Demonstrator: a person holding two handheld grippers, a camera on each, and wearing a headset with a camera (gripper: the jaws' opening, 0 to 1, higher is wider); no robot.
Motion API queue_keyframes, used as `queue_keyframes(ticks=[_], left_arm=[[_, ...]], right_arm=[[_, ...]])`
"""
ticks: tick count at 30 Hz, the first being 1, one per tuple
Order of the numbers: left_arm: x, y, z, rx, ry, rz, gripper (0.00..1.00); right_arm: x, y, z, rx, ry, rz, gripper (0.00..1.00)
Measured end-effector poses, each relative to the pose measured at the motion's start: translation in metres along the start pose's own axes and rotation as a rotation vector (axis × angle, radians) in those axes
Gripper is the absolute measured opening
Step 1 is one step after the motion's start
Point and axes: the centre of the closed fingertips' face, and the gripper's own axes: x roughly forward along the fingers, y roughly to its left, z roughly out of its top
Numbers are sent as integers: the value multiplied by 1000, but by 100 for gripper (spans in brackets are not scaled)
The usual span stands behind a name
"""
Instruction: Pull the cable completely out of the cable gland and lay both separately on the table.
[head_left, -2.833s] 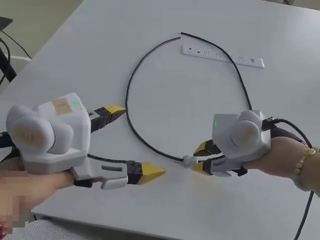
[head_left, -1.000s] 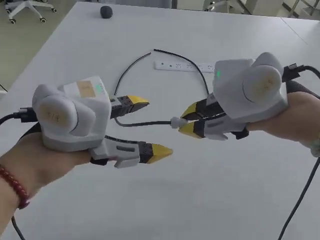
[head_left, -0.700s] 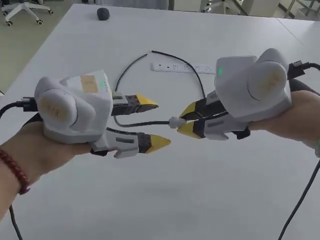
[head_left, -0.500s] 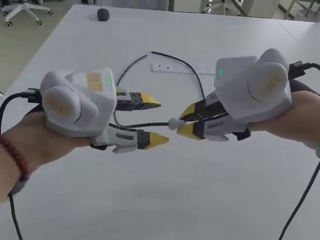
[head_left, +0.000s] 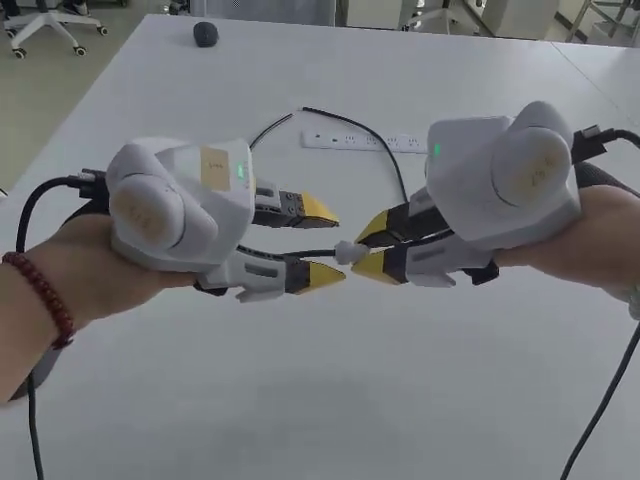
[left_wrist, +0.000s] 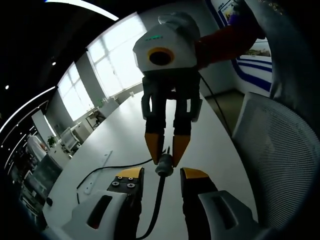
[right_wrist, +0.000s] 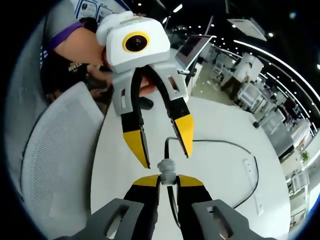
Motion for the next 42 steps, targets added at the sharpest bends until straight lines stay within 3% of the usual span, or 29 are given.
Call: queue_keyframes(ticks=[11,42], left_arm=[[6,-7,-5,77,48,-52,27],[9,-11,-11,115,83,-59,17]], right_arm=[[2,2,0,-5,0,14,8],[3,5,-2,8,1,29,8]])
